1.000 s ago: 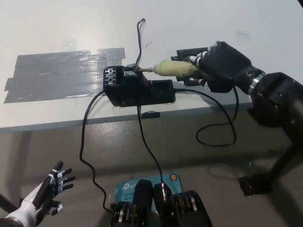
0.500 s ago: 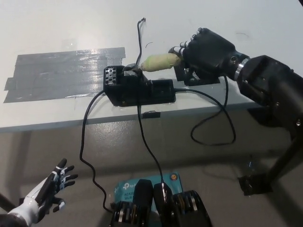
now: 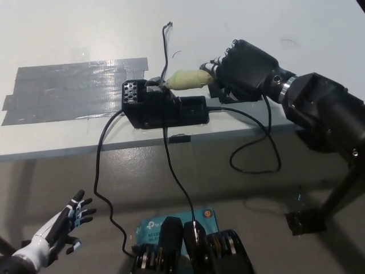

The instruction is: The robot uses its right hand to grab and lift the soldering gun kept on the middle of the table and puts it in its base

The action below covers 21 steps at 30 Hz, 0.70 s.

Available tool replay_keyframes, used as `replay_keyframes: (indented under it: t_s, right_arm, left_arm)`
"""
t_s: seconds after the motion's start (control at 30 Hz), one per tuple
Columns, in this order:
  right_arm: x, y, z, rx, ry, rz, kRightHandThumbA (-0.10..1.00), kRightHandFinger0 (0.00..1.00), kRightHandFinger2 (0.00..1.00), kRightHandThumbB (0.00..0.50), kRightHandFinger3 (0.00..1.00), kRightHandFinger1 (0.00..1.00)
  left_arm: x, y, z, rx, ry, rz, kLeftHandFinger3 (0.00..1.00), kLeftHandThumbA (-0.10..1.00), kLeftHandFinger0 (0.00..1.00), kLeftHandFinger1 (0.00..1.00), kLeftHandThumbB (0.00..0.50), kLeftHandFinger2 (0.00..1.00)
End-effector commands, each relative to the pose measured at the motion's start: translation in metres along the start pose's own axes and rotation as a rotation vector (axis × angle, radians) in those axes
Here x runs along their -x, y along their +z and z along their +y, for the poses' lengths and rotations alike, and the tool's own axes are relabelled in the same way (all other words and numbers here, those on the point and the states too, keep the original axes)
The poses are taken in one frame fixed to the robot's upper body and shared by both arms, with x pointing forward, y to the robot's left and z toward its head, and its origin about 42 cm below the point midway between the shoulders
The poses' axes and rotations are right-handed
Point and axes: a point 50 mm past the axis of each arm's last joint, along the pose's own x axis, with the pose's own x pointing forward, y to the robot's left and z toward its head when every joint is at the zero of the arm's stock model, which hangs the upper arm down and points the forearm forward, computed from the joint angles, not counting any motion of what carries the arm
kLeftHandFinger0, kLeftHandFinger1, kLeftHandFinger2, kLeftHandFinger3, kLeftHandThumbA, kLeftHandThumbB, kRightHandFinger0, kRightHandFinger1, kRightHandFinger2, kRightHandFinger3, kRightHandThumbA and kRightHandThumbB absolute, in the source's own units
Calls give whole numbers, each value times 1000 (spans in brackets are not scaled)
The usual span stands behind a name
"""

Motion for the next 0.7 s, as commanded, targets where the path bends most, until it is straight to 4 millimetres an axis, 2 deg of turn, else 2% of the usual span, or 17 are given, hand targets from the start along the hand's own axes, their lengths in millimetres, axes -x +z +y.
replay_keyframes:
  t_s: [0.0, 0.03, 0.07, 0.1, 0.13, 0.17, 0.2, 0.3, 0.33, 0.37, 0.43, 0.47, 0.5, 0.57, 0.6, 0.63, 0.67]
  right_arm:
    - [-17, 5, -17, 24, -52, -35, 24, 0, 354, 69, 267, 0]
    - [-20, 6, -19, 28, -48, -33, 22, 0, 367, 64, 251, 2]
    - [-23, 7, -22, 27, -57, -37, -12, 0, 389, 88, 263, 8]
    - [-30, 6, -32, 55, -78, -37, 52, 0, 383, 50, 271, 6]
    - [-34, 5, -38, 53, -84, -40, 43, 0, 347, 47, 315, 0]
    - [-37, 4, -41, 47, -99, -40, -31, 0, 330, 88, 293, 0]
    - [-40, 3, -44, 55, -101, -40, -62, 0, 328, 94, 246, 0]
    - [-45, 1, -53, 84, -102, -46, -100, 0, 357, 110, 188, 1]
    - [-47, 0, -57, 101, -109, -58, -100, 0, 368, 156, 237, 9]
    - [-48, 0, -59, 109, -110, -60, -71, 0, 369, 174, 269, 8]
    - [-50, 0, -61, 117, -111, -58, -50, 0, 360, 142, 251, 0]
    - [-51, 1, -62, 107, -113, -62, 8, 0, 359, 108, 229, 0]
    - [-51, 1, -63, 109, -120, -62, 17, 0, 359, 108, 213, 0]
    - [-51, 1, -64, 106, -140, -76, 3, 0, 347, 174, 229, 0]
    - [-51, 2, -64, 103, -146, -79, -15, 0, 335, 183, 220, 0]
    - [-51, 3, -63, 110, -129, -81, -22, 0, 326, 195, 286, 0]
    - [-52, 4, -61, 93, -130, -83, -19, 0, 321, 166, 260, 0]
  left_arm:
    - [-3, 19, 1, -38, -7, -64, 1000, 1000, 859, 984, 263, 955]
    - [-3, 19, 0, -36, -7, -63, 1000, 1000, 859, 984, 261, 956]
    - [-3, 19, 1, -35, -8, -61, 1000, 1000, 862, 984, 240, 951]
    - [-2, 20, 0, -47, -10, -62, 1000, 1000, 857, 995, 237, 955]
    - [-2, 20, 0, -54, -13, -60, 1000, 1000, 866, 1000, 236, 964]
    - [-2, 20, 0, -51, -16, -61, 1000, 1000, 888, 1000, 233, 984]
    - [-2, 21, 0, -48, -17, -58, 1000, 1000, 889, 1000, 233, 988]
    - [-4, 20, 0, -33, -20, -49, 1000, 1000, 908, 1000, 247, 1000]
    - [-4, 19, 1, -37, -20, -52, 1000, 1000, 902, 1000, 239, 998]
    - [-4, 18, 1, -39, -19, -52, 1000, 1000, 886, 1000, 244, 987]
    - [-4, 18, 1, -40, -19, -54, 1000, 1000, 879, 1000, 239, 980]
    - [-4, 19, 0, -34, -21, -54, 1000, 1000, 882, 1000, 252, 982]
    - [-5, 20, 1, -38, -23, -56, 1000, 1000, 886, 1000, 258, 990]
    - [-5, 23, 1, -39, -21, -57, 1000, 1000, 901, 1000, 257, 990]
    - [-5, 23, 1, -39, -20, -57, 1000, 1000, 903, 1000, 258, 989]
    - [-5, 23, 1, -39, -23, -57, 1000, 1000, 909, 1000, 259, 994]
    - [-5, 23, 1, -40, -26, -56, 1000, 1000, 911, 1000, 255, 1000]
